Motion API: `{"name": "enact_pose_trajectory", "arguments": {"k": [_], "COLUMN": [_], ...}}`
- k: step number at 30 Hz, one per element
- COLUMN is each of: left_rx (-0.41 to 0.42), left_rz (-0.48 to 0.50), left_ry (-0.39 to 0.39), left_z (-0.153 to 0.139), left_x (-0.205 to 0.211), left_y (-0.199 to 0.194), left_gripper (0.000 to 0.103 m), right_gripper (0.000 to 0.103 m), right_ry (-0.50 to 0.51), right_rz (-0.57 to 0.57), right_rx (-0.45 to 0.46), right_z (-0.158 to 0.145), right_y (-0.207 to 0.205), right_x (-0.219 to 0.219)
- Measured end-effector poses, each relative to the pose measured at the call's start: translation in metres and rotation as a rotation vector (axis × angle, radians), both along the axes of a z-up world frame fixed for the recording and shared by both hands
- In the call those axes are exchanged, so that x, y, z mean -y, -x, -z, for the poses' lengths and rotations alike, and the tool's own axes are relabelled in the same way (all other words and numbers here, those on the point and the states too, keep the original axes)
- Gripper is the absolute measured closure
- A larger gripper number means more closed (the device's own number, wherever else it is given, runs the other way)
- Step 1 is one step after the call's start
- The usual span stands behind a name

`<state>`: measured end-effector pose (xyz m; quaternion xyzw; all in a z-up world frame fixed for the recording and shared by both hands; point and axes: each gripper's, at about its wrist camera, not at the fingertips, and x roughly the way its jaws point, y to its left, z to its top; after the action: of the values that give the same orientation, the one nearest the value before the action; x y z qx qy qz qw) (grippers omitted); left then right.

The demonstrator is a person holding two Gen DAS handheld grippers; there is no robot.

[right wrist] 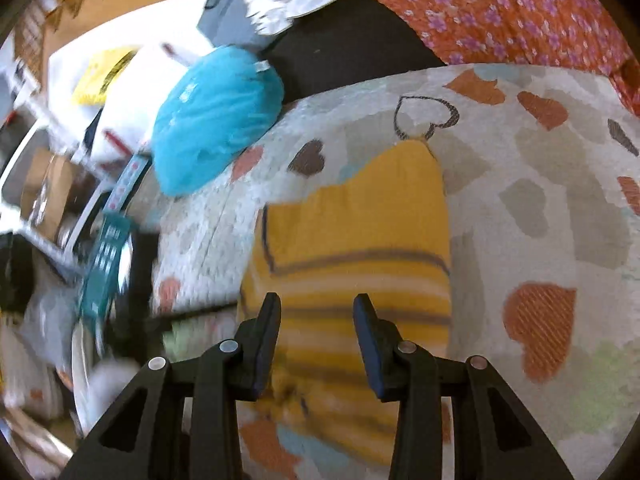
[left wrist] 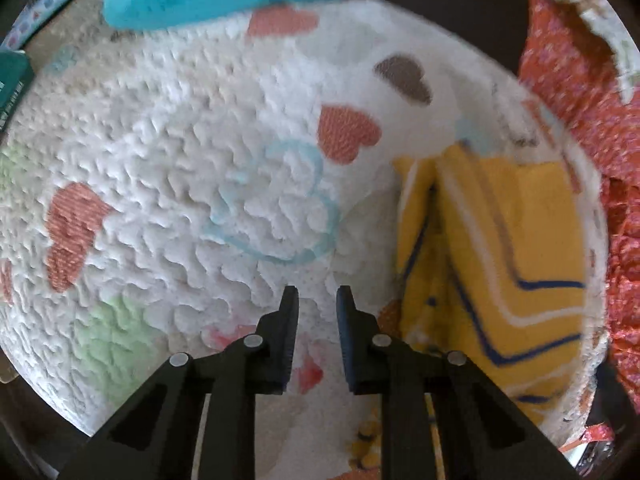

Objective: Fold small clothes

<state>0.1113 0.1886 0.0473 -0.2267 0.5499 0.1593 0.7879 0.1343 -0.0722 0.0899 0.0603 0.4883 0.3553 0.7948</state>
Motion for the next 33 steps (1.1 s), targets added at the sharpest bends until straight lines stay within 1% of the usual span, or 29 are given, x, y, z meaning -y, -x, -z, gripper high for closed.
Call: {"name": "enact_pose_trajectory", "arguments": {"k": [1, 3, 6, 7, 8, 9, 10, 11, 13, 16, 17, 18, 19, 20, 23, 25, 26, 27, 28, 30, 32, 33], "left_rx": [0.021, 0.041, 0.032, 0.008, -0.039, -0.095, -0.128, -0.148, -0.144, -0.136, -0.131, -0.125, -0.114, -0.108, -0.087, -0.081, -0.079, -0.077, -0.076, -0.082, -0.072, -0.06], "left_rz": [-0.002, -0.02, 0.002, 0.033, 0.065, 0.089, 0.105, 0.118, 0.141, 0.135, 0.131, 0.13, 0.13, 0.13, 0.126, 0.124, 0.123, 0.122, 0.119, 0.112, 0.094, 0.084], "left_ry": [0.017, 0.057, 0.074, 0.085, 0.074, 0.049, 0.037, 0.02, -0.02, -0.005, 0.002, 0.009, 0.017, 0.023, 0.058, 0.088, 0.103, 0.128, 0.15, 0.21, 0.257, 0.256], "left_z": [-0.005, -0.01, -0.002, 0.006, 0.015, 0.027, 0.035, 0.041, 0.037, 0.038, 0.037, 0.038, 0.038, 0.038, 0.038, 0.038, 0.038, 0.037, 0.037, 0.036, 0.031, 0.027], "left_x": [0.004, 0.016, 0.046, 0.059, 0.071, 0.082, 0.086, 0.09, 0.095, 0.095, 0.095, 0.094, 0.093, 0.093, 0.089, 0.086, 0.085, 0.082, 0.078, 0.063, 0.047, 0.039], "left_y": [0.006, 0.022, 0.035, 0.037, 0.035, 0.035, 0.035, 0.035, 0.035, 0.039, 0.04, 0.043, 0.045, 0.048, 0.058, 0.062, 0.065, 0.067, 0.067, 0.068, 0.072, 0.073], "left_gripper": [0.081, 0.08, 0.081, 0.081, 0.084, 0.094, 0.096, 0.096, 0.096, 0.096, 0.096, 0.096, 0.096, 0.096, 0.096, 0.095, 0.095, 0.094, 0.093, 0.093, 0.093, 0.093], "right_gripper": [0.062, 0.062, 0.062, 0.062, 0.062, 0.058, 0.055, 0.054, 0.054, 0.054, 0.07, 0.102, 0.102, 0.102, 0.102, 0.102, 0.102, 0.102, 0.102, 0.101, 0.101, 0.101], "right_ry": [0.012, 0.034, 0.025, 0.014, 0.011, 0.017, 0.04, 0.078, 0.162, 0.283, 0.318, 0.348, 0.389, 0.407, 0.431, 0.455, 0.449, 0.429, 0.383, 0.312, 0.309, 0.309], "right_rz": [-0.02, -0.05, -0.086, -0.103, -0.131, -0.17, -0.212, -0.233, -0.255, -0.264, -0.271, -0.288, -0.271, -0.245, -0.195, -0.15, -0.142, -0.142, -0.139, -0.117, -0.113, -0.118], "right_rx": [0.011, 0.025, 0.032, 0.016, -0.004, -0.026, -0.05, -0.059, -0.06, -0.053, -0.06, -0.079, -0.081, -0.075, -0.062, -0.073, -0.067, -0.056, -0.05, -0.043, 0.002, 0.011], "right_z": [0.0, -0.001, -0.011, -0.014, -0.015, -0.014, -0.011, -0.006, 0.006, 0.027, 0.035, 0.044, 0.05, 0.055, 0.063, 0.071, 0.069, 0.063, 0.052, 0.031, 0.012, 0.007], "right_y": [0.008, 0.015, 0.002, -0.007, -0.017, -0.025, -0.033, -0.039, -0.046, -0.05, -0.053, -0.056, -0.062, -0.069, -0.092, -0.11, -0.115, -0.118, -0.119, -0.117, -0.109, -0.105], "right_x": [0.0, -0.008, -0.026, -0.036, -0.048, -0.062, -0.078, -0.094, -0.122, -0.156, -0.167, -0.179, -0.186, -0.194, -0.214, -0.222, -0.223, -0.222, -0.217, -0.196, -0.169, -0.159]}}
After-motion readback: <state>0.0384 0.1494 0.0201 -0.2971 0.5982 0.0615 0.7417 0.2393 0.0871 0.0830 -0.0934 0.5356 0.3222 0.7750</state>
